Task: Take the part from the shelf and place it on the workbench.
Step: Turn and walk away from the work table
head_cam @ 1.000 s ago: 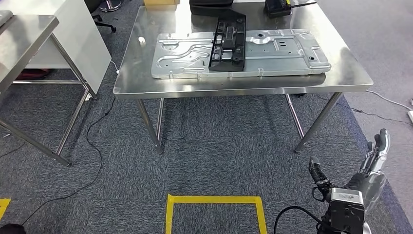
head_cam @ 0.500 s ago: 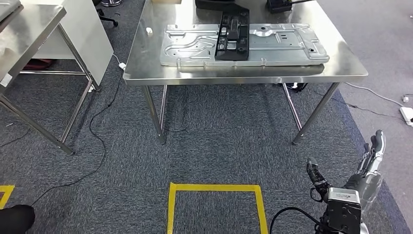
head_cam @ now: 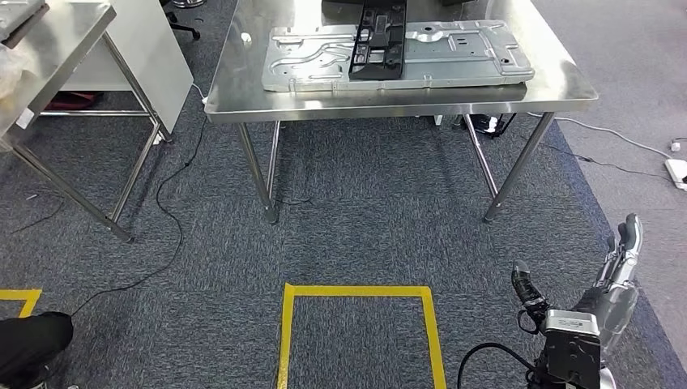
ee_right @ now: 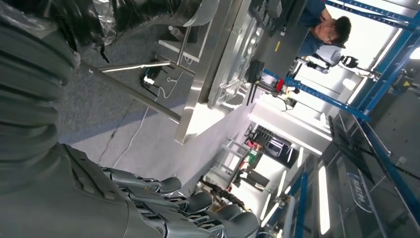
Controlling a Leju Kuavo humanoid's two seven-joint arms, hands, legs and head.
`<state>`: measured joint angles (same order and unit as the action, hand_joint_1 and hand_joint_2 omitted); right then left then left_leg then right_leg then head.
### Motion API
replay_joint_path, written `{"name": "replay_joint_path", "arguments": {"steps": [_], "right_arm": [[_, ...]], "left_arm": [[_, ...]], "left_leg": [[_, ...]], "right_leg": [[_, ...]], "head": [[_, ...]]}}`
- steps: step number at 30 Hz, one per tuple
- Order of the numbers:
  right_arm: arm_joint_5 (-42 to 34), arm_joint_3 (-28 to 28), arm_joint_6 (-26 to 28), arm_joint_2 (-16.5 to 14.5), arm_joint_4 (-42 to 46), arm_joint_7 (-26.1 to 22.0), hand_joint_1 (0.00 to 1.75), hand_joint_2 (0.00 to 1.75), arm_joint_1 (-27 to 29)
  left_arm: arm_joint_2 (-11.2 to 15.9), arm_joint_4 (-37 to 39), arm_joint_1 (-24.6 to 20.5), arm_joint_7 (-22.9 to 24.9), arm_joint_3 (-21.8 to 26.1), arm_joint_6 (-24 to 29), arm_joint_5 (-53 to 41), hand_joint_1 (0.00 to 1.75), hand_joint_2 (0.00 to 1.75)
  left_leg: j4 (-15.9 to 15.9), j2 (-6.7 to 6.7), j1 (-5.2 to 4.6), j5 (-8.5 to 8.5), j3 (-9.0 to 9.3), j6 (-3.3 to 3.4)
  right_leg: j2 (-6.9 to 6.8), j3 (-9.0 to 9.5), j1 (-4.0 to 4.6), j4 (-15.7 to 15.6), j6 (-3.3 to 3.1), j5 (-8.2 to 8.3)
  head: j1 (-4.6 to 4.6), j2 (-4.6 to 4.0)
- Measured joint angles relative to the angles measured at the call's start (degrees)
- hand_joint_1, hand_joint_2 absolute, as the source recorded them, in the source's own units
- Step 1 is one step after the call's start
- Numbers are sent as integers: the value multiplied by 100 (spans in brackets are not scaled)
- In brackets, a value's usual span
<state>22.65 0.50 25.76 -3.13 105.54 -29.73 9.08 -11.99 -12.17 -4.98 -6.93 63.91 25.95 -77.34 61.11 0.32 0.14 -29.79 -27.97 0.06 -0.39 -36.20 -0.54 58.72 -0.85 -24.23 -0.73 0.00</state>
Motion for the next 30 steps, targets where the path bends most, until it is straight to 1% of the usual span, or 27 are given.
{"name": "replay_joint_path", "arguments": {"steps": [1, 2, 4, 5, 6, 7, 8, 9, 10, 11, 12, 13, 14, 15, 16, 17, 19, 20, 21, 22, 24, 25, 26, 27, 28, 29, 30], "right_arm": [[2, 0, 2, 0, 1, 0, 0, 175, 1], [3, 0, 3, 0, 1, 0, 0, 175, 3], [5, 0, 3, 0, 1, -1, 0, 175, 7], [6, 0, 4, 1, 1, -1, 0, 175, 11], [6, 0, 4, 1, 1, -1, 0, 175, 14], [6, 0, 4, 1, -1, -1, 0, 175, 19], [6, 0, 5, 1, -3, 0, 0, 175, 25], [6, -1, 5, 1, -5, 0, 0, 175, 29], [6, -1, 5, 2, -7, 0, 0, 175, 33], [6, -2, 5, 2, -8, 0, 0, 175, 35], [6, -2, 5, 2, -8, 0, 0, 175, 35], [6, -2, 4, 2, -8, 0, 0, 175, 34], [6, -2, 4, 1, -8, 0, 0, 175, 29], [7, -2, 5, 1, -6, 0, 0, 175, 25], [9, -2, 11, 1, -4, 2, 0, 175, 27], [21, -2, 21, 0, -2, 7, 0, 175, 32], [108, -5, 65, 0, -3, 57, 0, 175, 59], [198, -15, 103, 1, -12, 116, 0, 175, 66], [313, -39, 150, 1, -30, 197, 0, 175, 71], [447, -77, 198, 1, -71, 300, 0, 175, 71], [695, -243, 231, 1, -306, 535, 0, 175, 63], [769, -395, 187, 2, -527, 613, 0, 175, 50], [799, -598, 110, 2, -797, 643, 0, 175, 28], [798, -835, 15, 2, -1090, 618, 0, 175, -5], [800, -1096, -76, 1, -1394, 563, 0, 175, -47], [824, -1373, -157, -4, -1705, 489, 0, 175, -101], [867, -1655, -228, -16, -2021, 422, 0, 175, -164]], "left_arm": [[4, 0, -4, 4, 1, -1, -1, 0, 0], [8, 0, -7, 6, 1, -2, -1, 0, 0], [8, 0, -8, 7, 2, -6, -2, 0, 0], [7, 0, -11, 8, 2, -9, -2, 0, 0], [7, 0, -12, 10, 3, -12, -1, 0, 0], [7, 0, -13, 12, 4, -14, -1, 0, 0], [7, 0, -11, 14, 5, -16, -1, 0, 0], [7, 0, -8, 15, 7, -17, -1, 0, 0], [6, 0, -6, 15, 9, -17, -2, 0, 0], [6, 0, -6, 15, 12, -18, -1, 0, 0], [6, 0, -6, 15, 15, -18, -1, 0, 0], [5, 0, -6, 15, 19, -18, -1, 0, 0], [5, 0, -7, 15, 22, -18, -1, 0, 0], [5, 0, -8, 14, 25, -19, -1, 0, 0], [5, 0, -10, 14, 30, -20, 0, 0, 0], [6, 0, -10, 14, 36, -24, 1, 0, 0], [7, 0, -2, 14, 52, -31, 1, 0, 0], [8, 0, 2, 14, 63, -33, 2, 0, 0], [9, 0, 8, 14, 73, -33, 3, 0, 0], [10, 0, 12, 14, 81, -33, 8, 0, 0], [9, 0, 17, 14, 90, -33, 34, 0, 0], [8, 0, 18, 14, 92, -33, 51, 0, 0], [7, 0, 16, 14, 95, -33, 66, 0, 0], [6, 0, 14, 14, 97, -32, 73, 0, 0], [6, 0, 11, 15, 99, -32, 78, 0, 0], [8, 0, 9, 16, 101, -31, 80, 0, 0], [11, -1, 4, 18, 102, -29, 79, 0, 0]], "left_leg": [[-334, -4, -16, -70, 197, 30], [-546, -7, -33, -134, 302, 54], [-652, 8, -28, -57, 265, 114], [-683, 22, -14, 15, 230, 161], [-710, 40, 2, 95, 177, 209], [-713, 58, 11, 164, 110, 247], [-692, 63, 6, 221, 27, 274], [-657, 70, 2, 269, -69, 282], [-614, 74, -1, 310, -167, 280], [-563, 75, -1, 346, -269, 272], [-506, 75, 1, 377, -369, 258], [-444, 73, 3, 402, -460, 239], [-381, 71, -1, 422, -543, 216], [-323, 68, -8, 438, -611, 191], [-278, 66, -16, 462, -659, 159], [-255, 65, -23, 494, -693, 128], [-245, 55, -24, 569, -735, 55], [-210, 45, -16, 531, -777, 21], [-100, 34, -9, 394, -837, -11], [105, 24, 0, 160, -914, -37], [753, 18, 13, -403, -1061, -65], [1055, 18, 15, -546, -1088, -67], [1234, 17, 14, -549, -1054, -59], [1243, 16, 12, -428, -943, -41], [1064, 12, 4, -250, -747, -7], [715, 3, -11, -120, -463, 45], [281, -8, -31, -69, -155, 103]], "right_leg": [[-6, -26, 0, 2, 28, 50], [-13, -41, -3, -9, 59, 101], [-14, -57, -13, -48, 127, 186], [-4, -88, -11, -10, 156, 113], [10, -142, -11, 123, 179, -67], [21, -223, -19, 379, 196, -345], [26, -314, -24, 726, 213, -643], [28, -391, -32, 1102, 231, -865], [28, -424, -38, 1397, 247, -960], [28, -376, -43, 1525, 260, -920], [27, -235, -50, 1455, 267, -790], [27, 6, -60, 1184, 270, -639], [27, 286, -68, 802, 267, -573], [32, 533, -62, 429, 254, -577], [35, 694, -53, 152, 238, -623], [40, 757, -36, 8, 214, -682], [38, 701, -30, -39, 139, -636], [32, 653, -37, -44, 93, -584], [25, 594, -49, -55, 44, -526], [18, 526, -58, -65, 5, -465], [11, 385, -47, -60, -35, -352], [6, 310, -38, -54, -40, -293], [-1, 232, -27, -43, -40, -236], [-8, 155, -17, -29, -36, -183], [-13, 85, -7, -15, -30, -133], [-15, 24, -1, -4, -22, -84], [-17, -23, 10, 3, -6, -37]], "head": [[-1, 0], [-2, 0], [-3, 0], [-6, 0], [-7, 0], [-9, 0], [-10, 0], [-11, 0], [-12, 0], [-11, 0], [-11, 0], [-10, 0], [-10, 0], [-8, 0], [-7, 0], [-6, 0], [-8, 0], [-8, 0], [-5, 0], [-2, 0], [5, 0], [7, 0], [6, 0], [7, 0], [8, 0], [8, 0], [8, 0]]}}
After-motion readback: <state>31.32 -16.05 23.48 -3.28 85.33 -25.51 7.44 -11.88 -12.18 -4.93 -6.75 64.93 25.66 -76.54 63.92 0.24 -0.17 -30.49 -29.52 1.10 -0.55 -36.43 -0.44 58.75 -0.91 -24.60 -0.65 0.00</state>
